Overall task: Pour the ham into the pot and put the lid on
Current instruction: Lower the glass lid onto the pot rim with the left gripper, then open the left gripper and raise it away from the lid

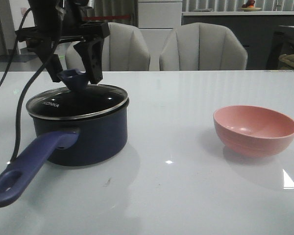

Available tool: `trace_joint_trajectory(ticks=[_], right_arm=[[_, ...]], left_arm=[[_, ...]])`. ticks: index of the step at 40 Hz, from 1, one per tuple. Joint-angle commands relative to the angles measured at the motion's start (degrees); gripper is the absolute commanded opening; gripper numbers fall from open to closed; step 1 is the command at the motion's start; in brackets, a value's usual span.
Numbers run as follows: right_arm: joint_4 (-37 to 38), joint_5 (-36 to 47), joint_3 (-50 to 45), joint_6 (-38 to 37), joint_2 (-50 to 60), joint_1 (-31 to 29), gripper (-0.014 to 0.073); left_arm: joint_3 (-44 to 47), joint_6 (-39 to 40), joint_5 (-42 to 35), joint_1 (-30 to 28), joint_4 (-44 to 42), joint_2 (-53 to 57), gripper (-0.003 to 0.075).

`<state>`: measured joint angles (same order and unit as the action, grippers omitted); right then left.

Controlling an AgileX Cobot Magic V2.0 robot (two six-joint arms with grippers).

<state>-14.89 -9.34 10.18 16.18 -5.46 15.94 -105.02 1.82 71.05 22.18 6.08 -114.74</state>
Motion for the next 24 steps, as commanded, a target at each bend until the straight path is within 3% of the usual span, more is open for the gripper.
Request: trace_joint_trajectory(ticks=[1,8,24], right_arm=[[-0.4,4.4,1.6,0.5,-0.6,-0.1,0.0169],[-0.4,4.4,1.6,0.5,-0.6,-0.1,0.0169],[-0.4,4.4,1.6,0.5,-0.6,-0.1,0.0169]], left_arm=[[-0.8,0.2,1.7,0.4,0.6,3.8,0.0538],[-0.8,0.2,1.7,0.4,0.6,3.8,0.0597],[-1.6,0.2,1.7,0.4,0.7,4.7,0.0596]])
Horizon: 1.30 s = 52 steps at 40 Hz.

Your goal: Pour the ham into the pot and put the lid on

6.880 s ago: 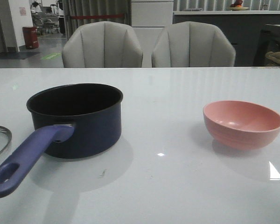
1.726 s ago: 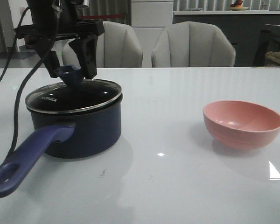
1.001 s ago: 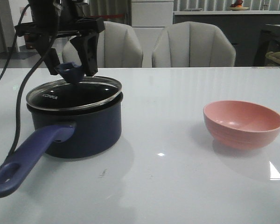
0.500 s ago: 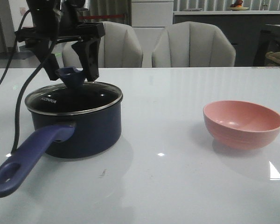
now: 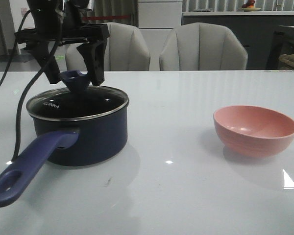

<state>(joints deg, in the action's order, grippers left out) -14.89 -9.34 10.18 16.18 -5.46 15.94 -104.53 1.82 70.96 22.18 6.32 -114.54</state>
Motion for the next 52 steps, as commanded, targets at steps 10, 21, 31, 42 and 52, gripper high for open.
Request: trace_joint_trajectory(ticks=[10,21,31,42,52], right_arm=[[-0.4,4.4,1.6,0.5,-0.6,-0.1,0.0169],[-0.4,4.4,1.6,0.5,-0.6,-0.1,0.0169],[-0.4,4.4,1.6,0.5,-0.6,-0.1,0.0169],[-0.4,4.4,1.6,0.5,-0.6,-0.1,0.0169],[-0.4,4.4,1.6,0.5,-0.6,-0.1,0.0169]], left_arm=[[-2.6,0.2,1.8,0.4,0.6,7.2,0.0580],[-0.3,0.2,1.8,0.4,-0.6,13.7,0.0530],[11.5,0.2,-5.1,0.4,-0.7,25.3,0.0456],[29.2,0.2,-13.1,0.4,-2.6,42.6,0.0403],[42.6,0.2,-18.7,0.4,-4.2,58.9,0.0403]])
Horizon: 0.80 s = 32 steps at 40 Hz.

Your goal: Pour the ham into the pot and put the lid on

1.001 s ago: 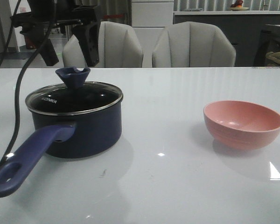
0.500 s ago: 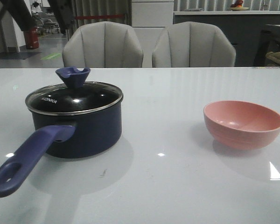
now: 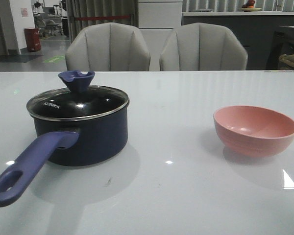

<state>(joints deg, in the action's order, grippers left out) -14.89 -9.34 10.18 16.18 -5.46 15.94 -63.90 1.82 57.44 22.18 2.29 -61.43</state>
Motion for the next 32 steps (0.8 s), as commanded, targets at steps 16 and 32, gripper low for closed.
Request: trace_joint_trajectory(ticks=[16,32], right_arm=[[-0.4,4.4,1.6,0.5,-0.6,-0.1,0.0169],[-0.4,4.4,1.6,0.5,-0.6,-0.1,0.0169]], left_arm=[[20.1,0.2,-11.9,0.4,-0.1,30.5,0.0403],[36.5,0.2,-23.6,0.4,-0.2,56.4,0.0322]])
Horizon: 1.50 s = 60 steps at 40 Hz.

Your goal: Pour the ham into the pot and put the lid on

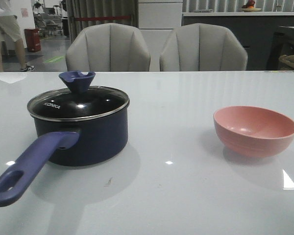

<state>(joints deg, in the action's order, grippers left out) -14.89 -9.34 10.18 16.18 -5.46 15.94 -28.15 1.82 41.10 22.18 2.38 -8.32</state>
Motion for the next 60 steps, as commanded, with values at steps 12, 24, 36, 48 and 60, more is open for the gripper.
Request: trace_joint_trajectory(ticks=[12,24,36,48,60], right_arm=[[-0.4,4.4,1.6,0.5,-0.6,-0.1,0.0169],[-0.4,4.4,1.6,0.5,-0.6,-0.1,0.0169],[-0.4,4.4,1.6,0.5,-0.6,-0.1,0.0169],[-0.4,4.4,1.6,0.5,-0.6,-0.1,0.0169],[-0.4,4.4,1.6,0.5,-0.6,-0.1,0.0169]], left_arm=[[4.6,0.2,-12.2,0.4,-0.9,7.5,0.0119],[4.6,0.2,-12.5,0.4,-0.9,7.5,0.0119],[4.6,0.2,-12.5,0.4,-0.9,7.5,0.0119],[7.8,0.2,-14.1,-2.8,-0.8,7.5,0.0119],[18.8,0.2,-28.5,-18.6,-0.7,7.5,0.0119]])
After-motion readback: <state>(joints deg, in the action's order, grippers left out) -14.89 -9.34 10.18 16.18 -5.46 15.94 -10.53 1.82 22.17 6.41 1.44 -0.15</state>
